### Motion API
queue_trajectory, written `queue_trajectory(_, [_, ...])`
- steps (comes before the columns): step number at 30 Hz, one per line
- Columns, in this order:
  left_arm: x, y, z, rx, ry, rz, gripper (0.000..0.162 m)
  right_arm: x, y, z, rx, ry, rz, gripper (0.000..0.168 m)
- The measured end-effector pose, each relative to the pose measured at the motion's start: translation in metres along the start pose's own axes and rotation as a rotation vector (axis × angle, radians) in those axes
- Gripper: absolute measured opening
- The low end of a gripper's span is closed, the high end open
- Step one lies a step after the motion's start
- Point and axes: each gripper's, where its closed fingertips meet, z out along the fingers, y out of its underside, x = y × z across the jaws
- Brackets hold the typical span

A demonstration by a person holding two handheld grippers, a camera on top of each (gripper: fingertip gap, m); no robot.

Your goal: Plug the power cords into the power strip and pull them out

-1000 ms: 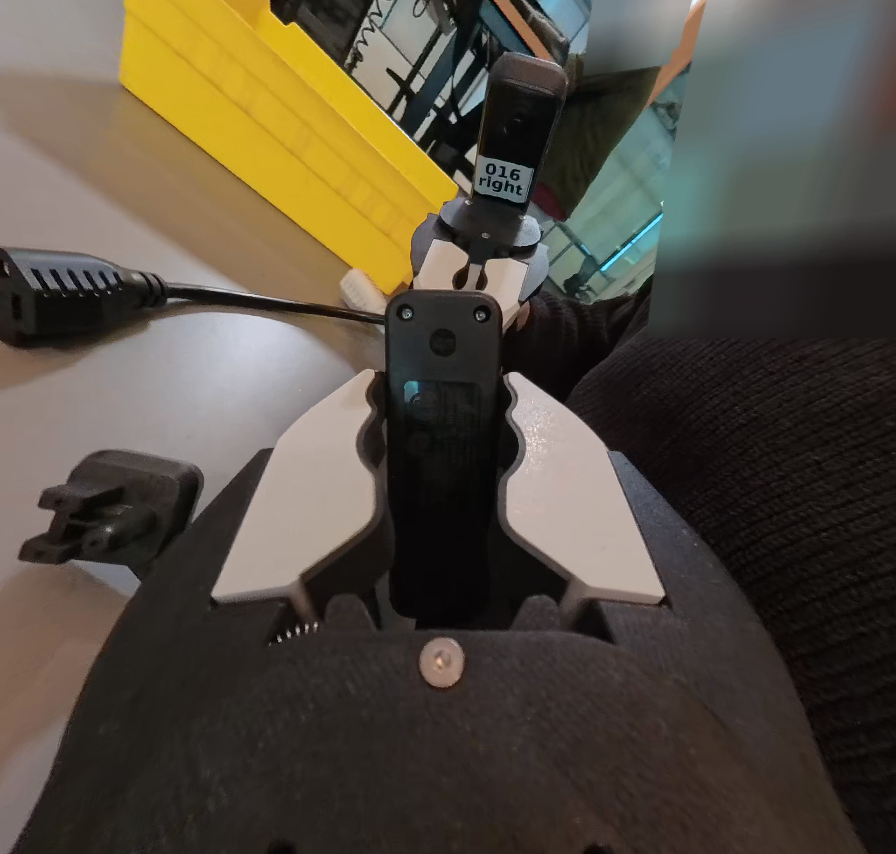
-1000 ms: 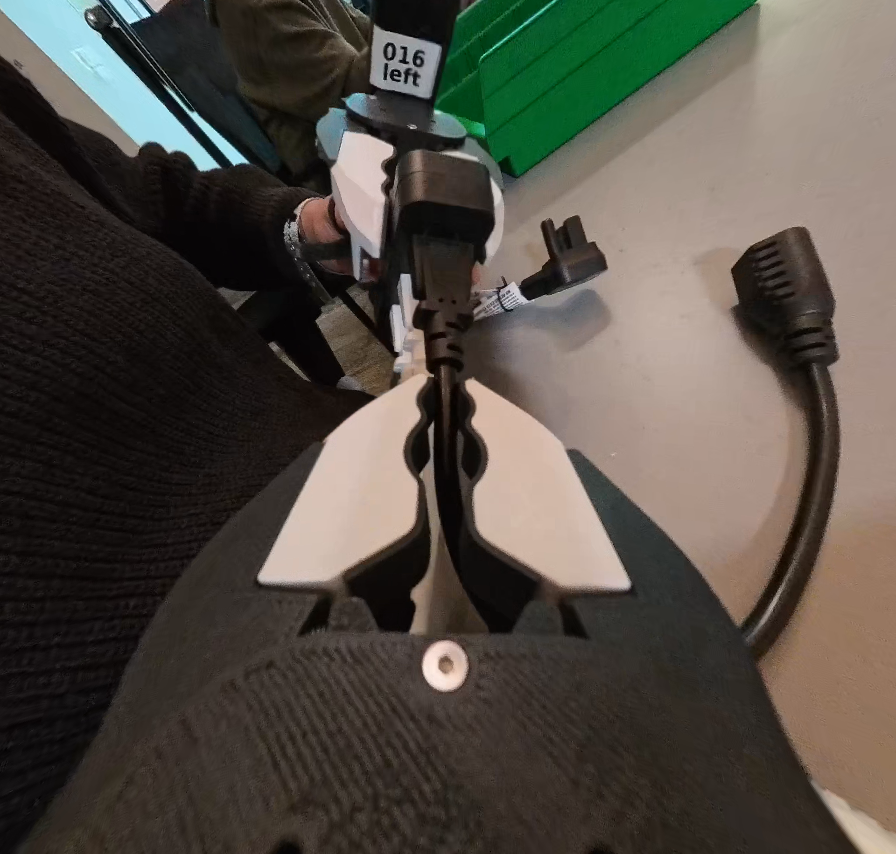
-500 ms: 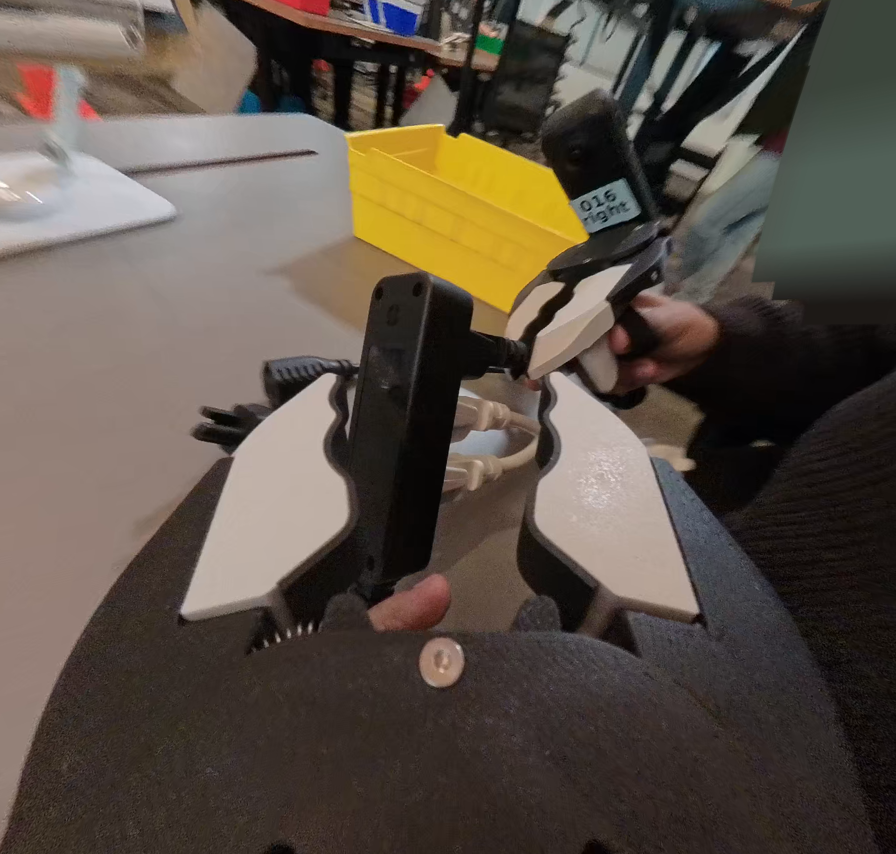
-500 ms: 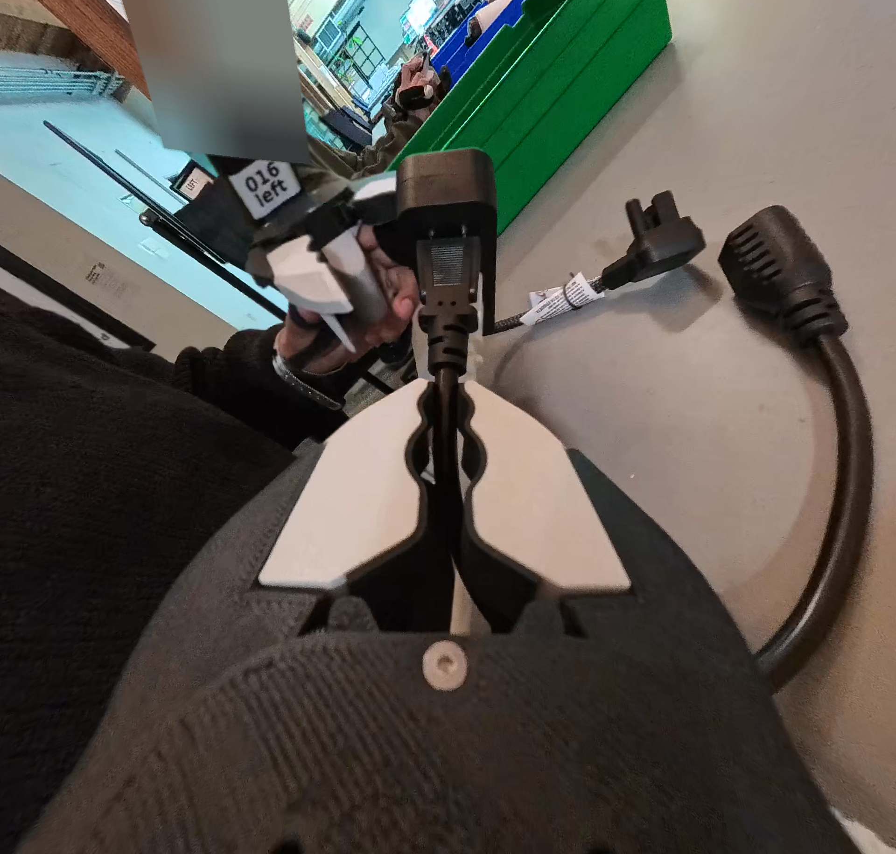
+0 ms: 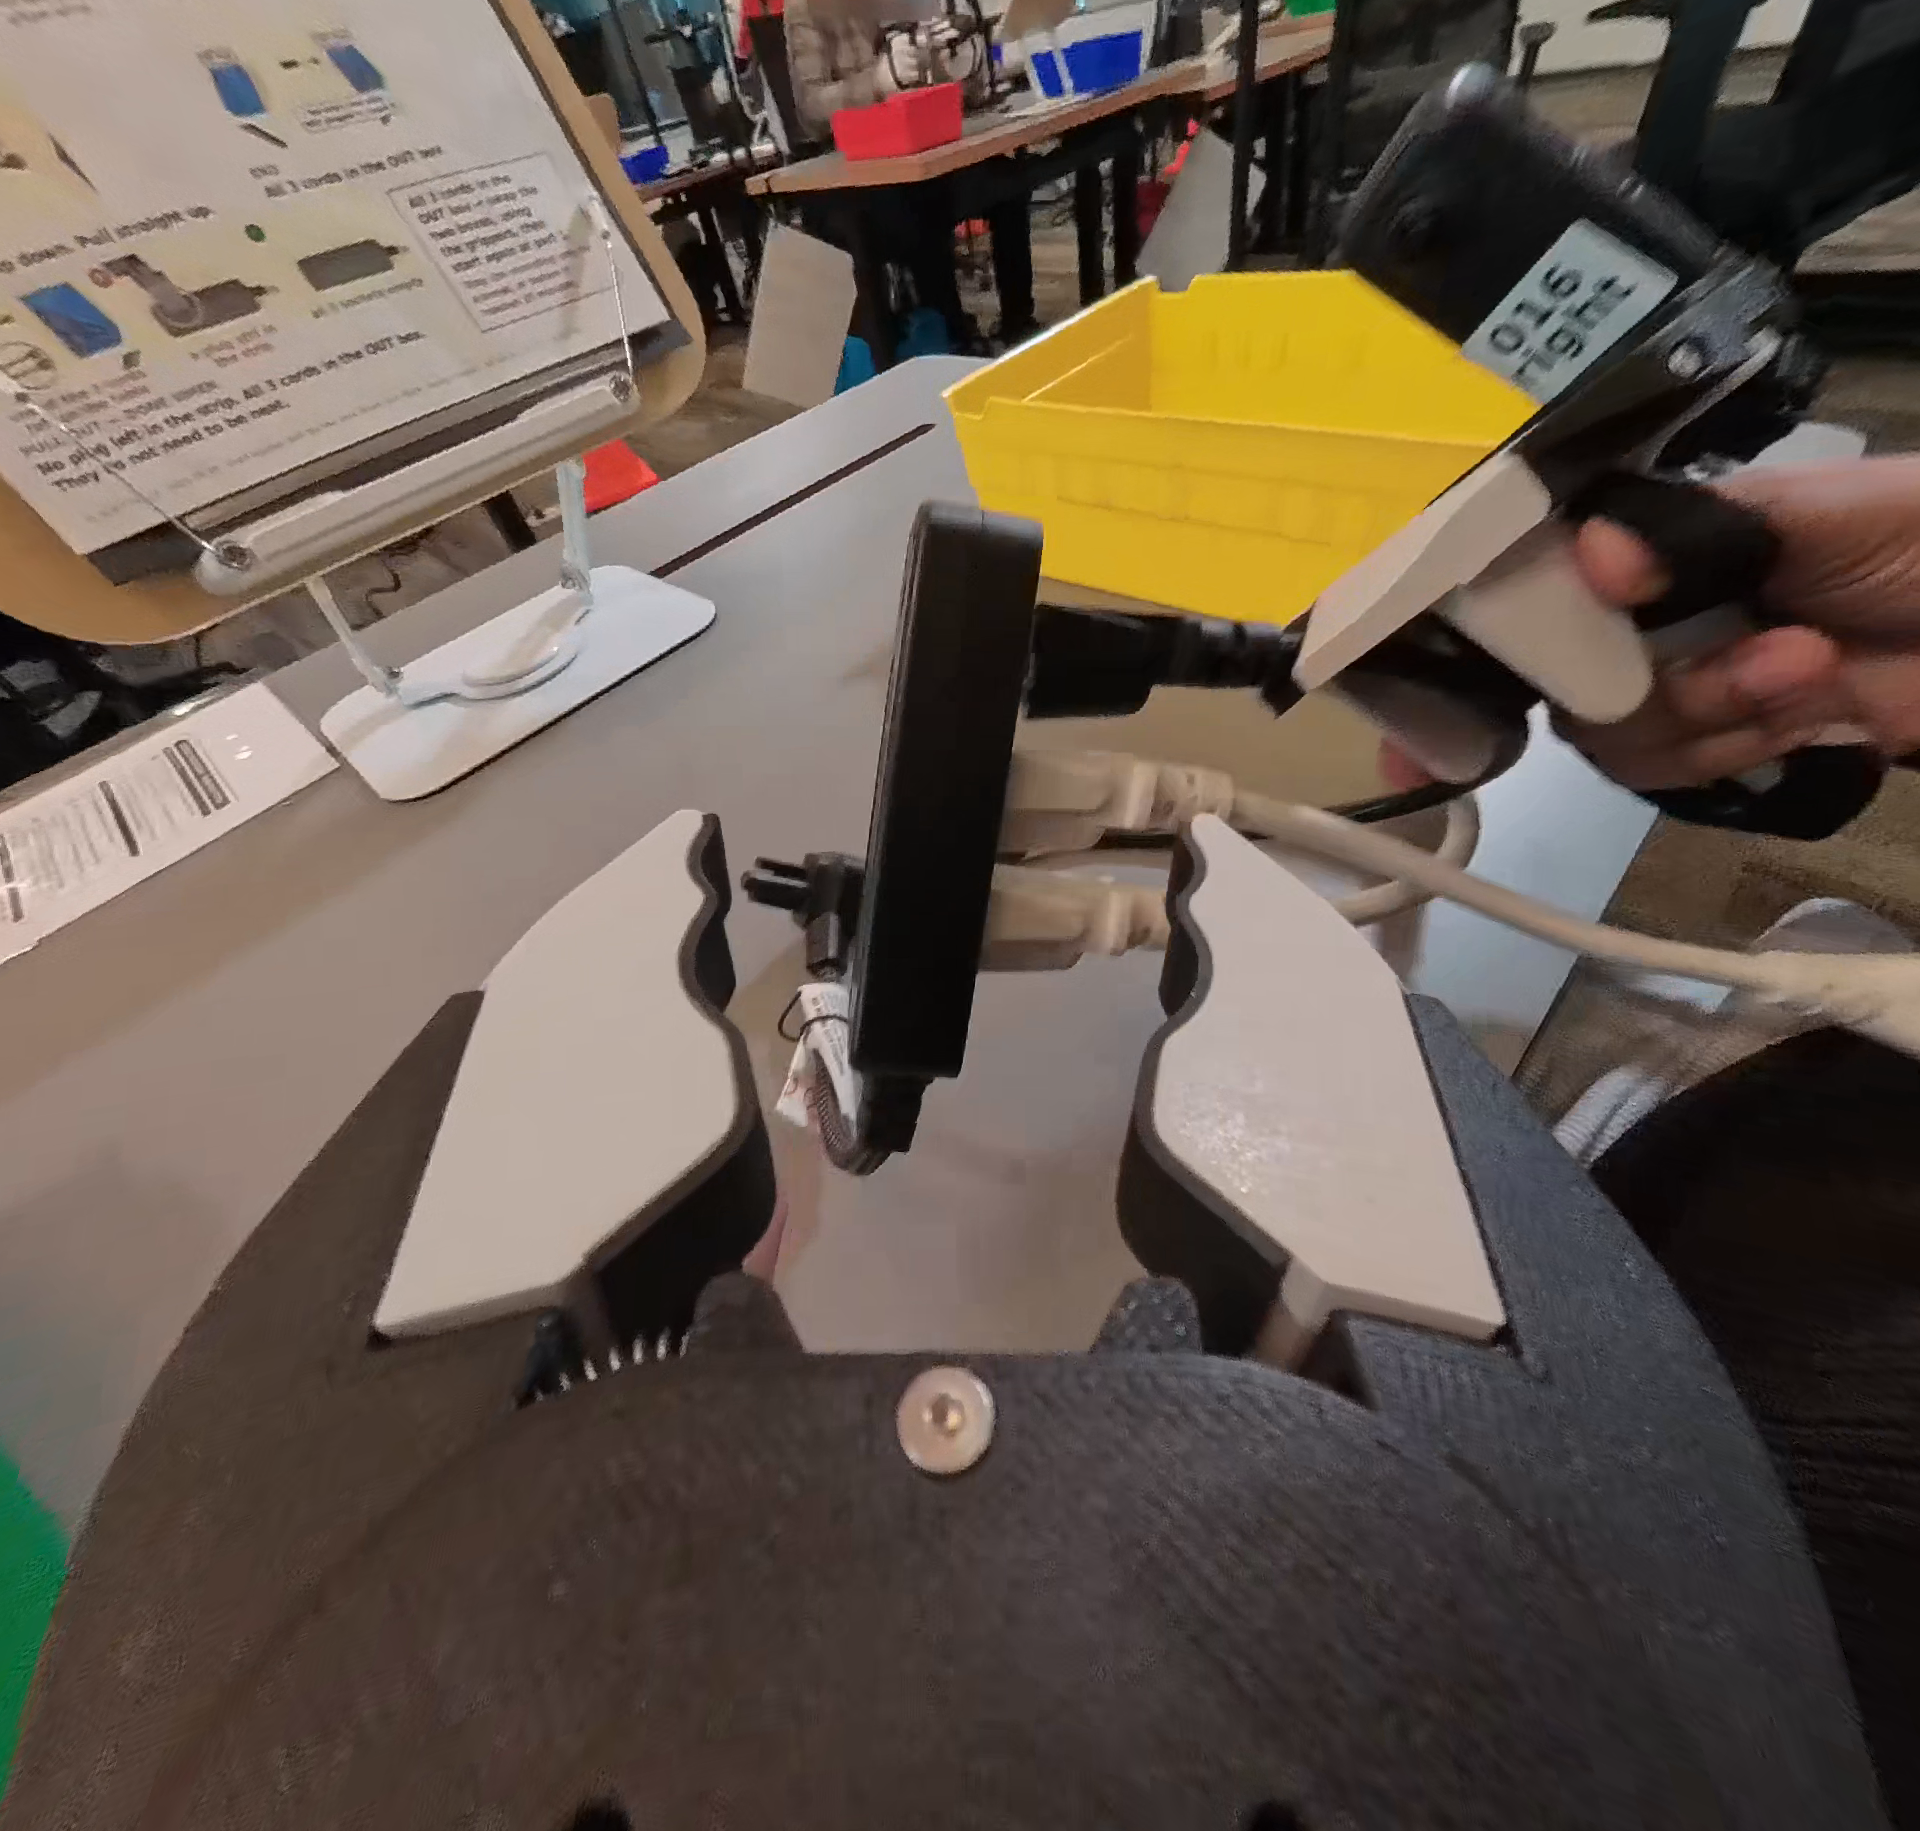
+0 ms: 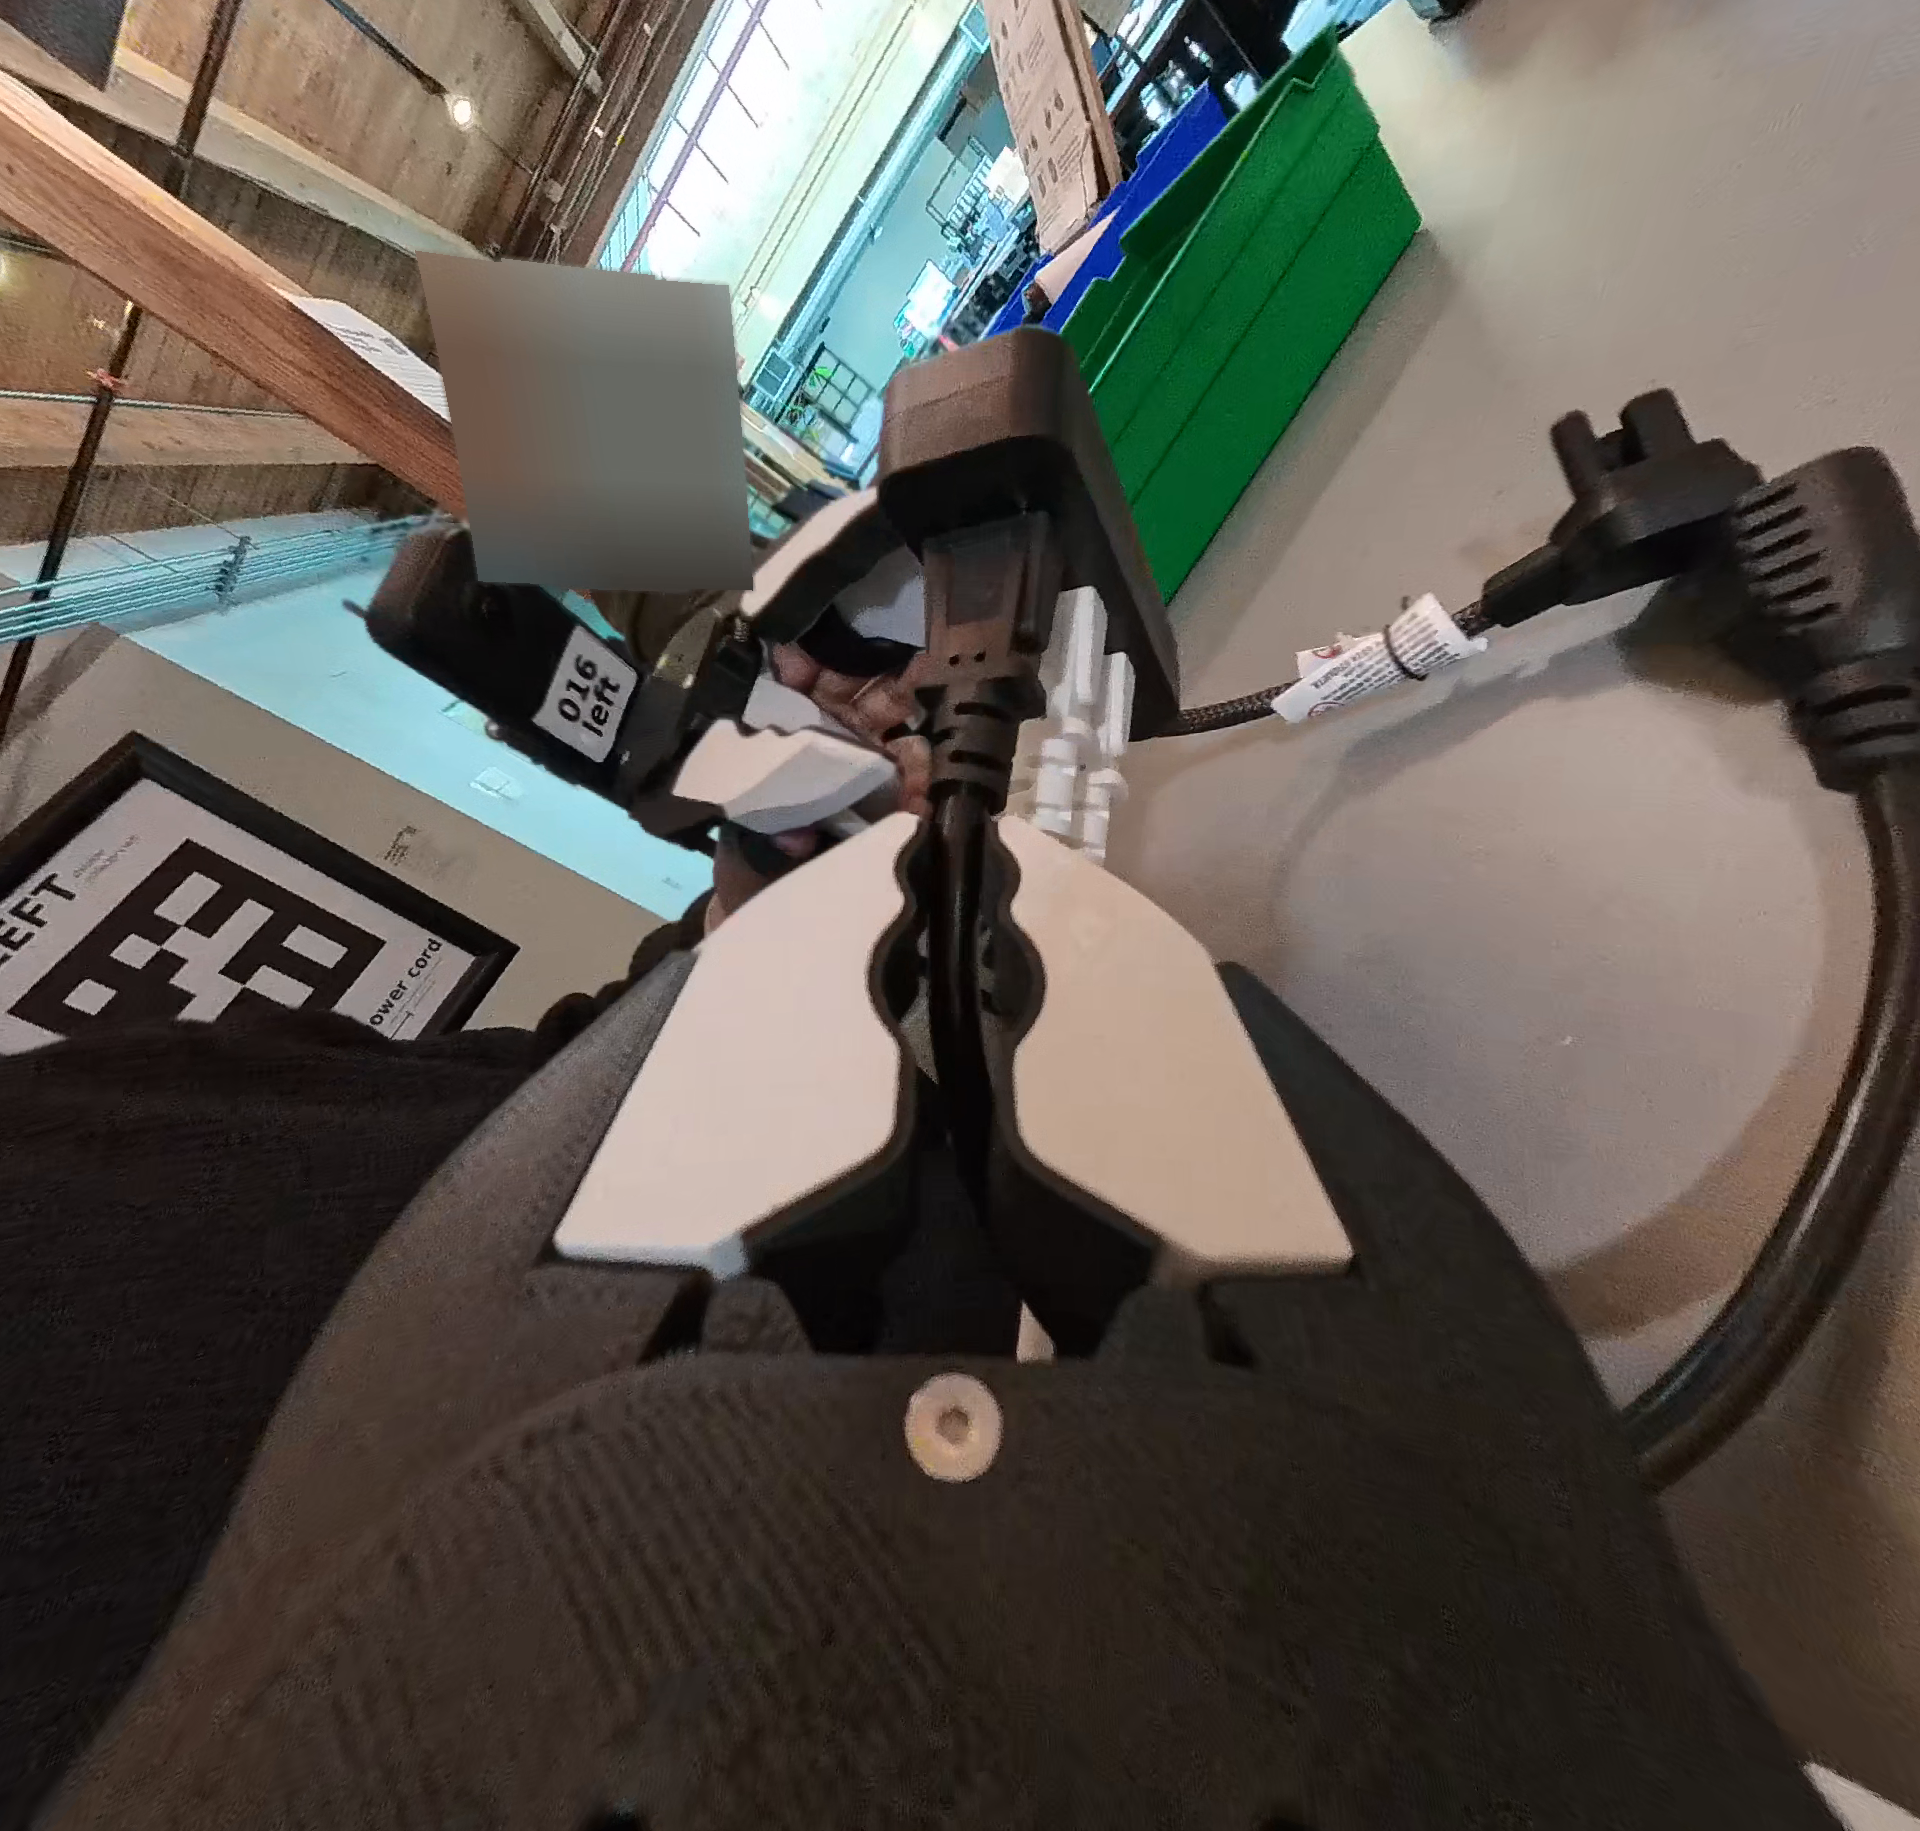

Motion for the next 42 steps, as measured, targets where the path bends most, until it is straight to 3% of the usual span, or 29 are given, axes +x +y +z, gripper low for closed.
queue_trajectory(4, [-0.006, -0.005, 0.001, 0.068, -0.051, -0.025, 0.098, -0.007, 0.003, 0.001, -0.012, 0.034, -0.054, 0.009])
queue_trajectory(7, [-0.007, -0.021, -0.004, 0.209, -0.094, 0.002, 0.097, -0.008, 0.006, 0.003, -0.034, 0.049, -0.102, 0.009])
queue_trajectory(9, [-0.004, -0.018, 0.001, 0.185, -0.086, 0.026, 0.106, -0.008, 0.006, 0.004, -0.035, 0.036, -0.095, 0.009])
queue_trajectory(12, [-0.003, -0.01, 0.007, 0.144, -0.083, 0.07, 0.083, -0.006, 0.007, 0.003, -0.028, 0.005, -0.054, 0.009])
queue_trajectory(15, [0.001, -0.007, 0.01, 0.125, -0.042, 0.082, 0.04, -0.003, 0.008, 0.004, -0.034, 0.004, -0.057, 0.009])
queue_trajectory(16, [0.0, -0.008, 0.011, 0.127, -0.048, 0.092, 0.036, -0.002, 0.01, 0.004, -0.041, 0.012, -0.069, 0.009])
queue_trajectory(19, [0.0, -0.001, 0.022, 0.061, -0.035, 0.15, 0.036, 0.001, 0.013, 0.006, -0.059, 0.042, -0.104, 0.01])
queue_trajectory(25, [0.006, -0.001, 0.032, 0.077, 0.031, 0.153, 0.026, 0.004, 0.015, 0.003, -0.072, 0.022, -0.095, 0.01])
queue_trajectory(32, [0.015, 0.006, 0.025, 0.161, 0.33, -0.005, 0.031, 0.001, 0.031, 0.006, -0.184, 0.029, -0.238, 0.011])
queue_trajectory(37, [0.012, 0.008, 0.025, 0.152, 0.209, 0.209, 0.028, 0.005, 0.03, 0.007, -0.187, 0.055, -0.289, 0.011])
queue_trajectory(42, [0.009, 0.015, 0.026, 0.096, 0.152, 0.234, 0.027, 0.014, 0.032, 0.01, -0.2, 0.104, -0.352, 0.012])
